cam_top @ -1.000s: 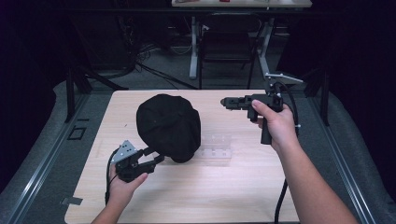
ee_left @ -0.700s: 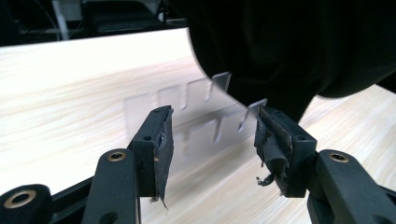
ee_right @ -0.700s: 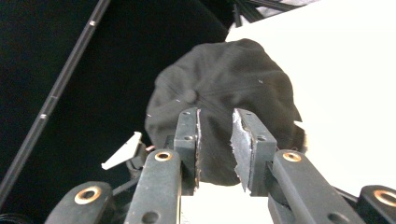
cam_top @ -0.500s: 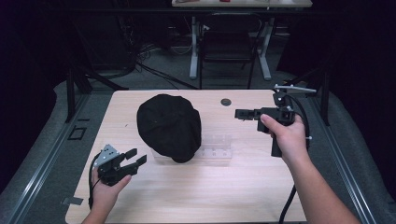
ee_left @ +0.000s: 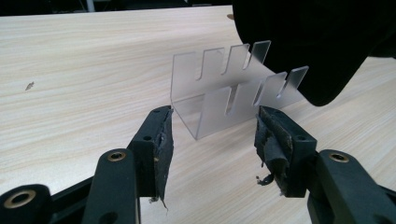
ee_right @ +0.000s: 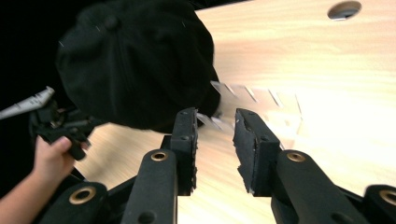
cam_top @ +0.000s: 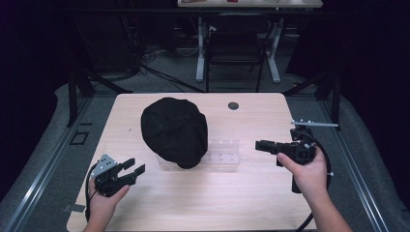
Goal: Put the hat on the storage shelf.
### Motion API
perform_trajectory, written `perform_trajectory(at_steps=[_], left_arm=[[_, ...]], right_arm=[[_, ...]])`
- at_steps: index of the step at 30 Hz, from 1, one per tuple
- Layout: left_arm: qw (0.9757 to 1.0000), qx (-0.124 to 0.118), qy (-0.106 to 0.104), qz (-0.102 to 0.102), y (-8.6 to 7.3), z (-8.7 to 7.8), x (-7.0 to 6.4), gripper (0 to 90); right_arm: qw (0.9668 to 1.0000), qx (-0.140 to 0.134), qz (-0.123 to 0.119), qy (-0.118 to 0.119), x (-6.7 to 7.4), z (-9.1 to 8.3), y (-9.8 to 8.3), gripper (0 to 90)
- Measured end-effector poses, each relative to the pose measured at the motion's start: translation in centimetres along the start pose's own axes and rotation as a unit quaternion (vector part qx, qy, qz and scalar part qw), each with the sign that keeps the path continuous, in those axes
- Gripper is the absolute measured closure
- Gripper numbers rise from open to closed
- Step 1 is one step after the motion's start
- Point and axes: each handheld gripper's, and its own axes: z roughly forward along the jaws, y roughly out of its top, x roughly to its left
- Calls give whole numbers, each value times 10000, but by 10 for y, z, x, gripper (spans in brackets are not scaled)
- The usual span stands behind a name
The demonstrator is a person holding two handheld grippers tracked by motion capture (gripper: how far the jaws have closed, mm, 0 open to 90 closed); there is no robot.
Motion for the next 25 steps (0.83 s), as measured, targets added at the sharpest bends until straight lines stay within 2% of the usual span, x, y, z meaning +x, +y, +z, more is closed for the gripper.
perform_trajectory(at_steps=[9, 15, 20, 22, 25], left_arm=[[9999, 76, -6, 66, -4, 4, -3, 467], [9998, 131, -41, 131, -6, 9, -6, 467], [9996, 142, -48, 255, -7, 12, -9, 461], [9996, 131, -23, 266, -6, 14, -9, 447], [9997, -5, 27, 255, -5, 13, -10, 403]], right_arm=[[9990, -168, -130, -393, -17, 0, -41, 687], [9976, -208, -196, -624, -31, 6, -75, 686], [9939, -353, -374, -979, -45, 13, -105, 650], [9926, -467, -438, -1029, -51, 14, -115, 622], [9874, -633, -715, -1258, -62, 15, -127, 545]])
